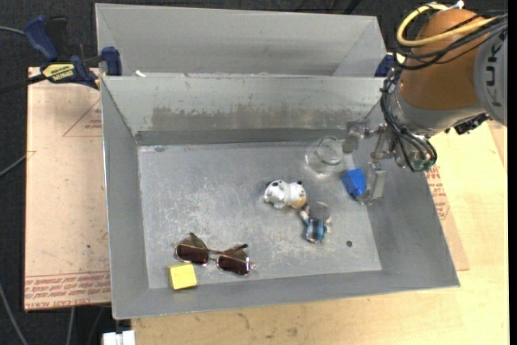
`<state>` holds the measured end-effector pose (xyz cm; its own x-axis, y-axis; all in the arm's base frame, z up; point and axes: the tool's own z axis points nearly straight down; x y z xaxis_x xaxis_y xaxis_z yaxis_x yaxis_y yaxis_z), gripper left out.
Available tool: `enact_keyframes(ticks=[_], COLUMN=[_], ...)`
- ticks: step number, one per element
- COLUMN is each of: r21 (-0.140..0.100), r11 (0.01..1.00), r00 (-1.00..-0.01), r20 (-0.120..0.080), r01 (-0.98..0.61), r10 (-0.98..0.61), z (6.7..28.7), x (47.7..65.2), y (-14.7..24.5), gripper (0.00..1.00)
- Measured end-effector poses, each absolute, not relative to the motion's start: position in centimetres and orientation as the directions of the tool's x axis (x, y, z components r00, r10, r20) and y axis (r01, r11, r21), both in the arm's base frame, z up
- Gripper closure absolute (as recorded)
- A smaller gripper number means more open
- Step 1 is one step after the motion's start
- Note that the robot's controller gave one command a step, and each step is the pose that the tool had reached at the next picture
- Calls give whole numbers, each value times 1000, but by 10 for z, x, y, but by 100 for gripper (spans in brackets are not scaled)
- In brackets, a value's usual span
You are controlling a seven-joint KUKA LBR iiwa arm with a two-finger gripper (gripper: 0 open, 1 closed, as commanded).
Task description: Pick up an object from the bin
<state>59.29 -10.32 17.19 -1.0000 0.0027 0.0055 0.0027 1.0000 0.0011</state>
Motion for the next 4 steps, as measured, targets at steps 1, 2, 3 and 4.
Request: enact_keyframes(ticks=[1, 2, 3, 4], r21=[0, 0, 2, 1], r11=[1000, 999, 991, 1000], r00=[-1000, -999, -991, -1000], r20=[-2, -6, 3, -2], r01=[0, -34, -137, -31], r10=[0, -34, -137, -31], z=[177, 106, 78, 102], x=[594, 581, 576, 574], y=[-103, -39, -11, -2], gripper=[0, 0, 0, 0])
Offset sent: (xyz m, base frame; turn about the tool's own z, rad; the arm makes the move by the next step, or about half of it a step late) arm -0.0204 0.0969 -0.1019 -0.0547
